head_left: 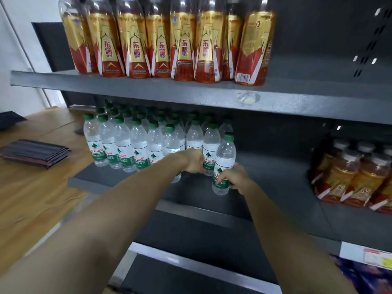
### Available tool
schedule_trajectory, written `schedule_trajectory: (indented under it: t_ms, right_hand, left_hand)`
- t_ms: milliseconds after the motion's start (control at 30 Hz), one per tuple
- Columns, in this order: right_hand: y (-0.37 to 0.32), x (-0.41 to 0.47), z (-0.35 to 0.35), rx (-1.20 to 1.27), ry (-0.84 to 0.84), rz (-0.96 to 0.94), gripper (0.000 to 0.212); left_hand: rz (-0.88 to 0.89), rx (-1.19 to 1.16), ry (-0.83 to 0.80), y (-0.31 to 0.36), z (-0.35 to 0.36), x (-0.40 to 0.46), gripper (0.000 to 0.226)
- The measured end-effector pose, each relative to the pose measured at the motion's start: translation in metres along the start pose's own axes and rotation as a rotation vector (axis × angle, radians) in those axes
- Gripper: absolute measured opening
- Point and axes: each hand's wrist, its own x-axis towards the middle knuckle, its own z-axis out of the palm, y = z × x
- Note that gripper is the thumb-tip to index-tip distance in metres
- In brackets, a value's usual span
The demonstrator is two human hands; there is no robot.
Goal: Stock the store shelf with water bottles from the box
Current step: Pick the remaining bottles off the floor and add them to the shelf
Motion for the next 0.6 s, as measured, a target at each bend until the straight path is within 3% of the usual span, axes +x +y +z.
schedule_trajectory:
  t_ms: [67, 200, 333, 433, 600]
  right_hand:
    - [0.007, 0.010, -0.001, -0.025, -0.060, -0.034, 0.059]
    - [0.053, 0.064, 0.008, -0.044, -0.003, -0.087, 0.103]
    - [0.029, 0.005, 0.010, -0.101, 0.130, -0.124, 0.085]
    - [0.028, 0.004, 0.006, -0.146, 0.175, -0.131, 0.071]
    - [0.026, 0.017, -0.004, -0.195, 0.243, -0.143, 0.070]
  left_hand:
    - [-0.009, 0.020, -0.007, 0.003, 0.001, 0.004, 0.029]
    - [-0.029, 0.045, -0.008, 0.007, -0.002, 0.008, 0.031]
    - [-0.039, 0.055, -0.036, 0.012, 0.000, 0.012, 0.024]
    - [-0.030, 0.044, -0.017, 0.011, 0.006, 0.020, 0.034]
    - [-0.024, 0.062, -0.018, 0.010, 0.011, 0.027, 0.032]
